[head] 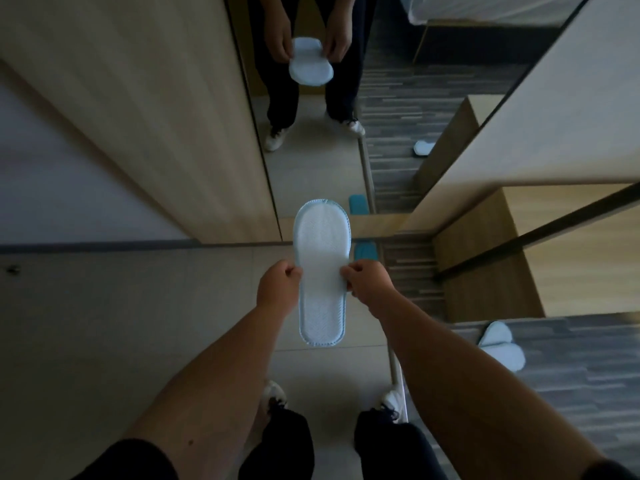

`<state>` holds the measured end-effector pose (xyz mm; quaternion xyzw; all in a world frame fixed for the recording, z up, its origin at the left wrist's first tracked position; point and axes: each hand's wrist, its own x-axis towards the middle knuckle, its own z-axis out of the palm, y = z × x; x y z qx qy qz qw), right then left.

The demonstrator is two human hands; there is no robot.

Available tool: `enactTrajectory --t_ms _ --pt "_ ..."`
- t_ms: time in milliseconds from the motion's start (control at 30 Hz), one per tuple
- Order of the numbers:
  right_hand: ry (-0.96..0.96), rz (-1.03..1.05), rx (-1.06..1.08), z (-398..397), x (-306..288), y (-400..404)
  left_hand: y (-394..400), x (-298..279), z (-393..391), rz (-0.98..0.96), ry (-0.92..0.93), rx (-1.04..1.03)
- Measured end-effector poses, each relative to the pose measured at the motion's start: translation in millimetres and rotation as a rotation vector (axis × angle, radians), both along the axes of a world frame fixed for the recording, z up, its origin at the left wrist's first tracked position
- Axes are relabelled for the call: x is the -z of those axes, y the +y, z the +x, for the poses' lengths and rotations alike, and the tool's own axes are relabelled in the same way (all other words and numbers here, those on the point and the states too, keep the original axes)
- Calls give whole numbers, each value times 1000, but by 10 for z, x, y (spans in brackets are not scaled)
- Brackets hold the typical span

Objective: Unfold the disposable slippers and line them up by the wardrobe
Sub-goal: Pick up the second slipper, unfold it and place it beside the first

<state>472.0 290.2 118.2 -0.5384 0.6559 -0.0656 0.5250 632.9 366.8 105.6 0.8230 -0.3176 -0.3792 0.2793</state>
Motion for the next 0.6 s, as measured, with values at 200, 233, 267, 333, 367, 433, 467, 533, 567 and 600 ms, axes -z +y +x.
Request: enactTrajectory --t_ms 200,233,267,333,367,433,467,533,567,600 --pt "13 -5 -15 340 227 52 67 270 309 7 8 -13" --pt "8 3 -12 373 298 47 59 340 345 8 5 -11" --pt "5 10 -12 405 381 40 50 422 381 10 1 -13" --pt "1 25 -20 465 579 0 2 617 443 6 1 -21" --pt "-4 33 -19 491 689 -29 -31 726 468 2 -1 -23" --pt "-24 48 -3 534 935 -107 -106 962 515 0 -12 -24" --pt "-33 59 4 550 1069 -155 -151 1092 536 2 -14 -22" --pt "-43 85 -1 573 1318 -249 -245 1356 563 19 -9 -25" --pt "-43 88 -7 585 1437 -300 -301 1490 568 31 -16 -34" --pt "-40 78 -13 599 1557 -348 -357 1617 564 47 -36 -51"
